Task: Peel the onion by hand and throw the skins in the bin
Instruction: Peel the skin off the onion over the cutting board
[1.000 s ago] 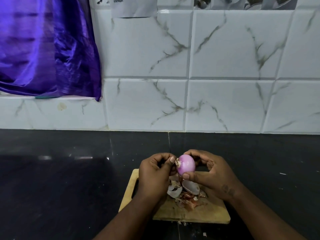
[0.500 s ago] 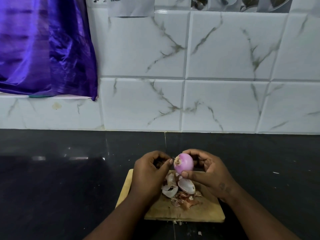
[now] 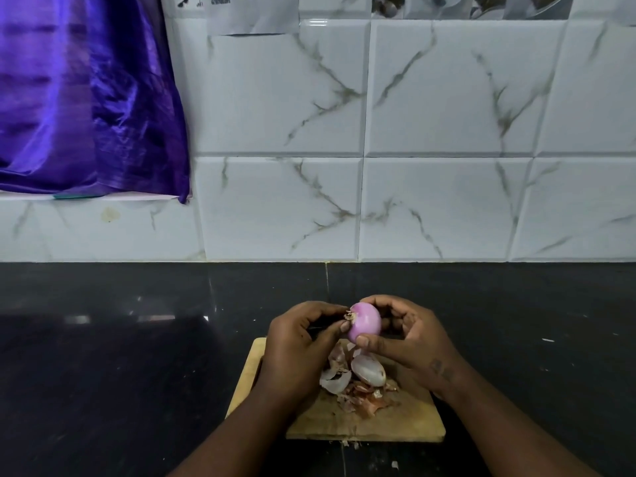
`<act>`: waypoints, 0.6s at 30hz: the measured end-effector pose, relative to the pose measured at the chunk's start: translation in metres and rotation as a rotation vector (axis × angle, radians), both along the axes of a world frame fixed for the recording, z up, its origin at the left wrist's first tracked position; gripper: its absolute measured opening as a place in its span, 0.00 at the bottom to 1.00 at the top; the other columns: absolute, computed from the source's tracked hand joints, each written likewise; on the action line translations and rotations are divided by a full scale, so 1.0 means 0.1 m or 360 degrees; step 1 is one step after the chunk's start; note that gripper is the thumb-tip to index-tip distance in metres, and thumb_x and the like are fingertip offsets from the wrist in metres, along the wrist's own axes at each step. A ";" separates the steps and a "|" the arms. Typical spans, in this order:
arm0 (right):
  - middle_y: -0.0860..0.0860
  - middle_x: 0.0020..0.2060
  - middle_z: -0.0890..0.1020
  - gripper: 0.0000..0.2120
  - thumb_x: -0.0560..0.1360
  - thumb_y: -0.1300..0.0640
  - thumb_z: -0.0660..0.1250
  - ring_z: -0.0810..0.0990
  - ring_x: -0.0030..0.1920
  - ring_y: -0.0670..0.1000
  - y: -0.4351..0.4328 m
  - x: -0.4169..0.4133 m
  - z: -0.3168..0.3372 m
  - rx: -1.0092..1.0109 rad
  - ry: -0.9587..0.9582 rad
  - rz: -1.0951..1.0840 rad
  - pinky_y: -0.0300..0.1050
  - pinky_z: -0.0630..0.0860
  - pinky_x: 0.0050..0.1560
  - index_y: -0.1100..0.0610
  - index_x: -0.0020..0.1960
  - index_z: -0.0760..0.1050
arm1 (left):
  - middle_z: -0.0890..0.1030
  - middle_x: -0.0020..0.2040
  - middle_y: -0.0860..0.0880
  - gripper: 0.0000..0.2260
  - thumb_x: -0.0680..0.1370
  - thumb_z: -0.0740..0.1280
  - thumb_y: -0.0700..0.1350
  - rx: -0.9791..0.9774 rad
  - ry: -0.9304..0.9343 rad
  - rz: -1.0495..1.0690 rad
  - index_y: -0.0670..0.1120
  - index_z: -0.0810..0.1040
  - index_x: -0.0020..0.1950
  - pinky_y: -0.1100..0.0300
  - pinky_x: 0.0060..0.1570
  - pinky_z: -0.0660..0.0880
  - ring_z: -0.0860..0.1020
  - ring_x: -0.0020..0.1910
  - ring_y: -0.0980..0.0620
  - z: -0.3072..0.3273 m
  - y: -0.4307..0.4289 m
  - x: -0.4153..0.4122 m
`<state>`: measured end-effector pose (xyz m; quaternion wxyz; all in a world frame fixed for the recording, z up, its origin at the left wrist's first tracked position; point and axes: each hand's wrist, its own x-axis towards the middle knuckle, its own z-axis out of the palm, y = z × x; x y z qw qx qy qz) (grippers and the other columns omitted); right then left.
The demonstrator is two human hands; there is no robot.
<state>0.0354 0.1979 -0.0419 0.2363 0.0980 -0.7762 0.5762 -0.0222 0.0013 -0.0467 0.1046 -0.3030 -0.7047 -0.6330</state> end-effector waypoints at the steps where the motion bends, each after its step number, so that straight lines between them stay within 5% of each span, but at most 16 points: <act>1: 0.49 0.55 0.88 0.23 0.66 0.60 0.83 0.87 0.55 0.52 -0.01 0.00 0.00 0.0001 -0.0010 -0.0006 0.53 0.85 0.56 0.50 0.59 0.84 | 0.89 0.49 0.54 0.10 0.77 0.76 0.37 -0.0001 0.0017 0.0024 0.51 0.89 0.53 0.51 0.53 0.85 0.87 0.51 0.55 0.00 0.00 -0.01; 18: 0.56 0.56 0.87 0.25 0.67 0.67 0.81 0.87 0.57 0.58 -0.03 -0.01 -0.01 -0.0209 -0.0033 0.0219 0.48 0.85 0.53 0.59 0.63 0.81 | 0.85 0.42 0.53 0.08 0.80 0.72 0.38 -0.0116 0.0015 0.0254 0.52 0.84 0.46 0.58 0.42 0.84 0.84 0.43 0.55 0.00 0.04 0.01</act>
